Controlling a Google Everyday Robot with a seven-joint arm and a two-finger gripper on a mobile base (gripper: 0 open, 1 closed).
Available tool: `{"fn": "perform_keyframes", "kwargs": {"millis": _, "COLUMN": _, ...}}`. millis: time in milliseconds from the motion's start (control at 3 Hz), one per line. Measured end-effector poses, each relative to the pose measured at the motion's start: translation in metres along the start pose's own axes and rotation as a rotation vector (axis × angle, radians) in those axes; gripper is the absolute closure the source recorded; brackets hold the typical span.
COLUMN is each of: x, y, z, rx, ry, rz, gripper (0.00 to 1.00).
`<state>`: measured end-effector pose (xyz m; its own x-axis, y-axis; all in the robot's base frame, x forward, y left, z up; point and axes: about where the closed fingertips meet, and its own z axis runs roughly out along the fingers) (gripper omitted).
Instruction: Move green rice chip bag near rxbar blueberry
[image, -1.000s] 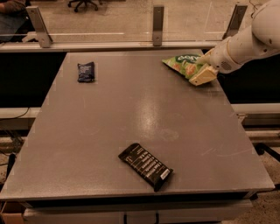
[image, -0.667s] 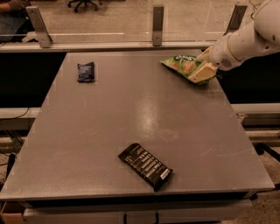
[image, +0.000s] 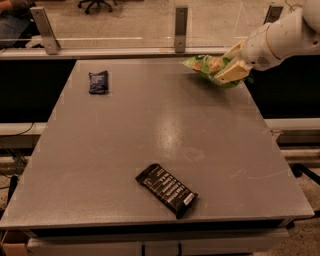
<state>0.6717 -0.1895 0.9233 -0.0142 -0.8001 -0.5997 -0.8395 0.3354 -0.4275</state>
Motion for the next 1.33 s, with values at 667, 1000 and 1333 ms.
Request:
{"fn": "perform_keyframes", "kwargs": {"millis": 667, "x": -0.033, "y": 0.012, "z": 0.030, "rx": -0.017, "ry": -0.048, "rz": -0.080, "gripper": 1.00}}
{"fn": "perform_keyframes", "kwargs": {"millis": 1000, "x": -0.072, "y": 0.017, "z": 0.062, "rx": -0.013, "ry": -0.100, "rz": -0.150, "gripper": 1.00}}
{"fn": "perform_keyframes", "kwargs": {"millis": 1333, "x": -0.107, "y": 0.017, "z": 0.097, "rx": -0.004, "ry": -0.133, "rz": -0.198, "gripper": 1.00}}
